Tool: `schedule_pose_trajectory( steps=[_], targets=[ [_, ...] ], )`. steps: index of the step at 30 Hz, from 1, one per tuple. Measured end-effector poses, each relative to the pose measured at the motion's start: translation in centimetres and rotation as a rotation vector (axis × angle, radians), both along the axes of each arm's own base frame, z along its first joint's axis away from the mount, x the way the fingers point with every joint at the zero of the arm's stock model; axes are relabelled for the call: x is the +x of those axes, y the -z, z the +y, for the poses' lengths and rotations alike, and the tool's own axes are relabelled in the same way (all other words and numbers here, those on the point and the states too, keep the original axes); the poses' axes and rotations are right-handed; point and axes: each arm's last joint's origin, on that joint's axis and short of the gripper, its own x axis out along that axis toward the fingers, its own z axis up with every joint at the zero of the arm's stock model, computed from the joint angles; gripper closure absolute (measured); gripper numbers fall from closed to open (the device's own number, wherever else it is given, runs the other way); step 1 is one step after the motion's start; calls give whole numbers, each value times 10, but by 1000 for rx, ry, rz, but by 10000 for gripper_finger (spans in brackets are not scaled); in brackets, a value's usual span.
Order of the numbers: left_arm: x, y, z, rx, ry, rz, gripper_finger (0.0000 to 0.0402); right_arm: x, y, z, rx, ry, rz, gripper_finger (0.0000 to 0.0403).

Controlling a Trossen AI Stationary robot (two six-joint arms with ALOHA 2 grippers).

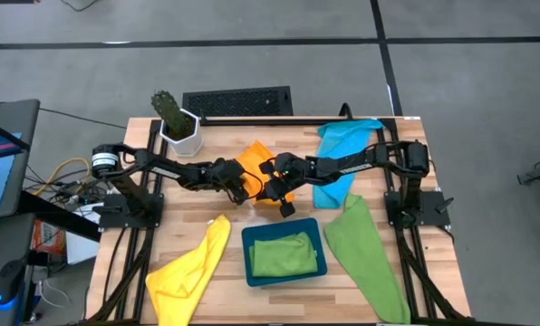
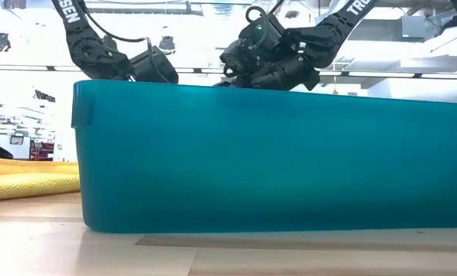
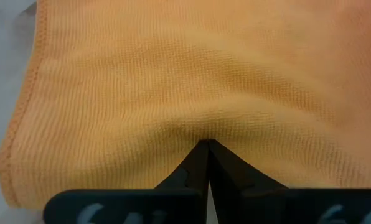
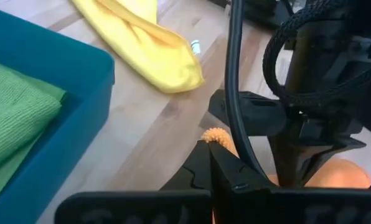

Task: Fold microfiber towels
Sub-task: Fold the orange microfiber towel

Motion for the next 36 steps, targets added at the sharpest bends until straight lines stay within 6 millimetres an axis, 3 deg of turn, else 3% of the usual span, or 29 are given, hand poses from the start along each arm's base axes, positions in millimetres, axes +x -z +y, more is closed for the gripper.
schedule_pose_trajectory(
  steps=[4,8,11,18,28,36],
  targets=[
    [0,-1,3,8,39,-4,402,0,0,-3,1,5,-7,392],
    [2,-1,3,-2,61,-24,402,3,18,-11,12,29,23,393],
    [4,-3,4,2,60,-25,402,13,27,-17,31,51,44,394],
    [9,-9,5,9,69,-33,401,35,27,-31,48,78,69,392],
    [16,-16,6,-30,74,-21,402,35,26,-36,42,75,90,390],
    [31,-35,9,-12,106,-32,402,38,49,-36,53,70,154,389]
  ],
)
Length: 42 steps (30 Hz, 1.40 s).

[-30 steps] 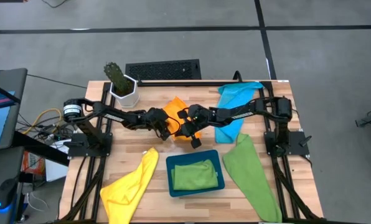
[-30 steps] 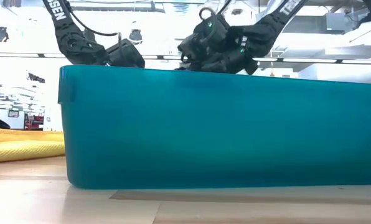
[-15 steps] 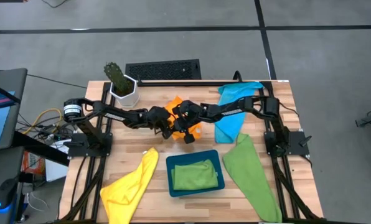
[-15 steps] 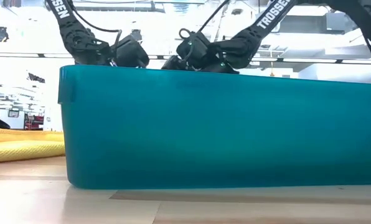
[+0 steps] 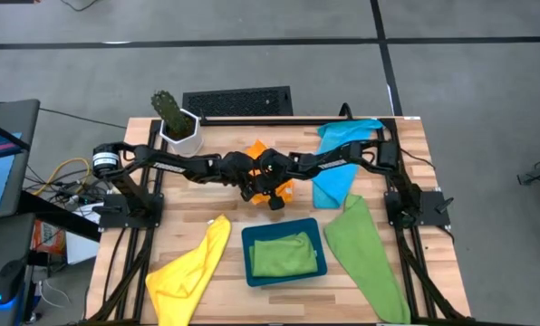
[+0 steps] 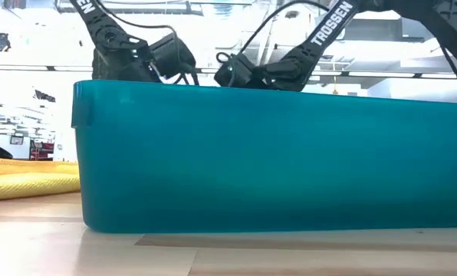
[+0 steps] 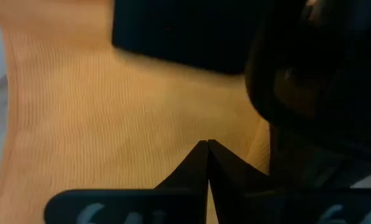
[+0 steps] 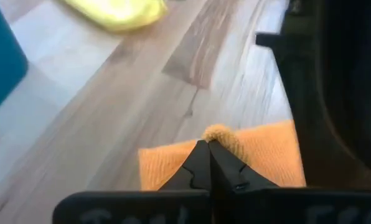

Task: Fold microfiber towels
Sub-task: Fold the orange microfiber towel

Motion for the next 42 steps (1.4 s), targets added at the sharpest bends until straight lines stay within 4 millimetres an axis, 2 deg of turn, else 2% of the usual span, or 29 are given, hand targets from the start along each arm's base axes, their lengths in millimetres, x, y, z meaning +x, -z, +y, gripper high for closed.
schedule_pose_trajectory(
  steps=[7,15,23,42],
  targets=[
    [4,-10,1,18,17,66,402,8,-7,-2,5,2,-8,392],
    [-13,9,2,32,48,161,401,12,-12,0,7,-5,-5,392],
    [-22,17,18,-21,79,111,401,13,-13,5,5,-16,-14,389],
    [-20,15,20,-14,95,77,401,15,-14,5,7,-11,-43,388]
  ],
)
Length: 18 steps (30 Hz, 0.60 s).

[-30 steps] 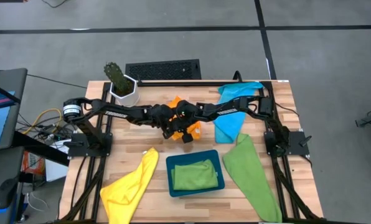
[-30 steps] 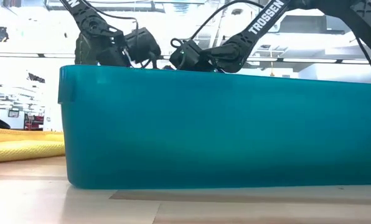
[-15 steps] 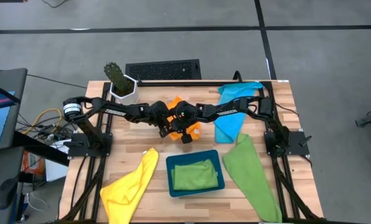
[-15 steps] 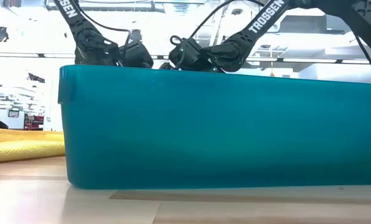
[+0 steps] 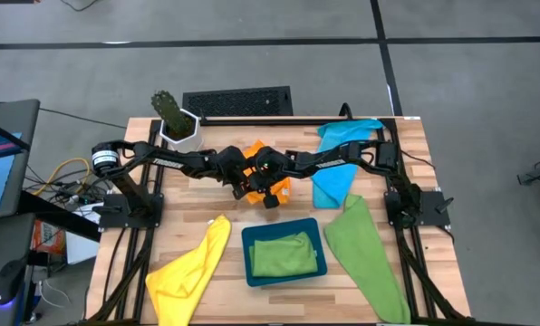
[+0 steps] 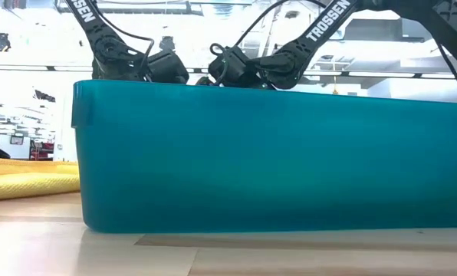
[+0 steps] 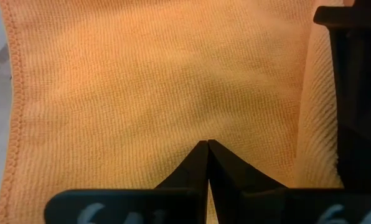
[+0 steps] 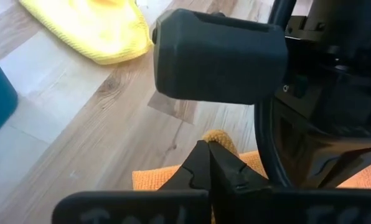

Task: Fold microfiber towels
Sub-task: Fold the orange microfiber towel

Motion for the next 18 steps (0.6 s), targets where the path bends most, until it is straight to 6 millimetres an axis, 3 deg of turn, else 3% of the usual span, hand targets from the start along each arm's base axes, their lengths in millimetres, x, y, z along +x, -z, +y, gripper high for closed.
schedule_pose_trajectory(
  steps=[7,14,18],
  targets=[
    [3,-6,0,-25,-19,-8,401,-1,0,2,28,5,18,391],
    [-12,-51,-2,56,-84,82,402,-2,0,2,49,13,44,390],
    [-20,-38,-4,56,-48,147,401,-2,0,3,49,12,45,392]
  ],
)
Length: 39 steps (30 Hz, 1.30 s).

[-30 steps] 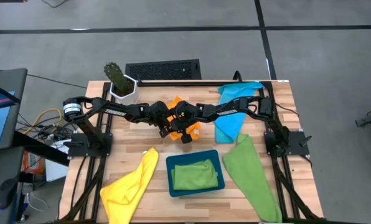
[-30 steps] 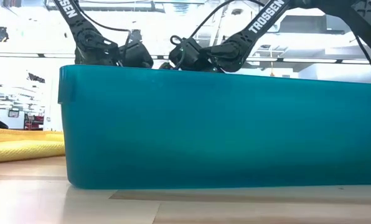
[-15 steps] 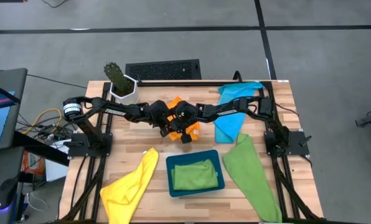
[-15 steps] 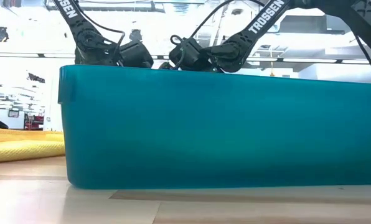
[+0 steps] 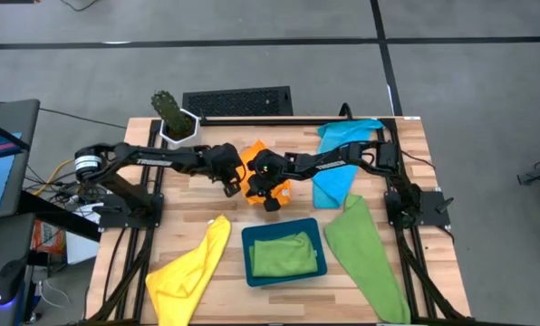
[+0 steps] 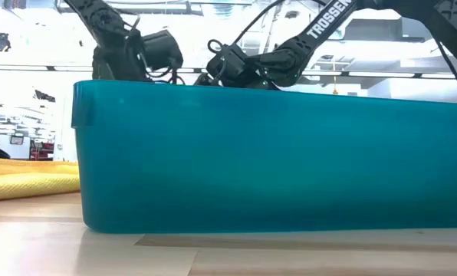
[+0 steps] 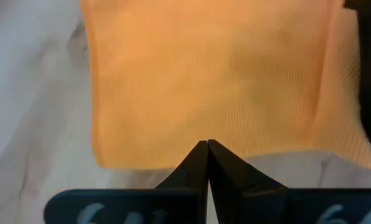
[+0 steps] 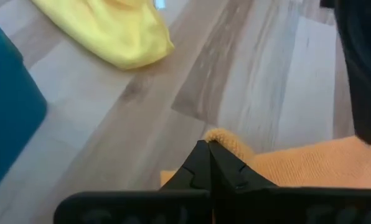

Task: Fold microfiber towels
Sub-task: Fold the orange microfiber towel

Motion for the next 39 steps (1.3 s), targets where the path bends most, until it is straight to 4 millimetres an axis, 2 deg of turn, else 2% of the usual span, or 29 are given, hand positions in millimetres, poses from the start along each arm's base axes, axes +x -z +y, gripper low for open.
schedule_pose_trajectory(
  steps=[5,13,21,37,39],
  targets=[
    [4,24,9,-52,47,-4,401,0,0,-1,-2,9,7,390],
    [12,43,15,-100,115,7,402,-1,1,-1,11,21,15,390],
    [13,43,22,-95,127,-8,402,1,-1,-2,6,28,-17,392],
    [15,42,23,-84,128,-21,401,5,-3,-7,-7,39,-88,390],
    [14,42,23,-87,125,-17,402,7,4,-7,-9,42,-93,392]
  ],
)
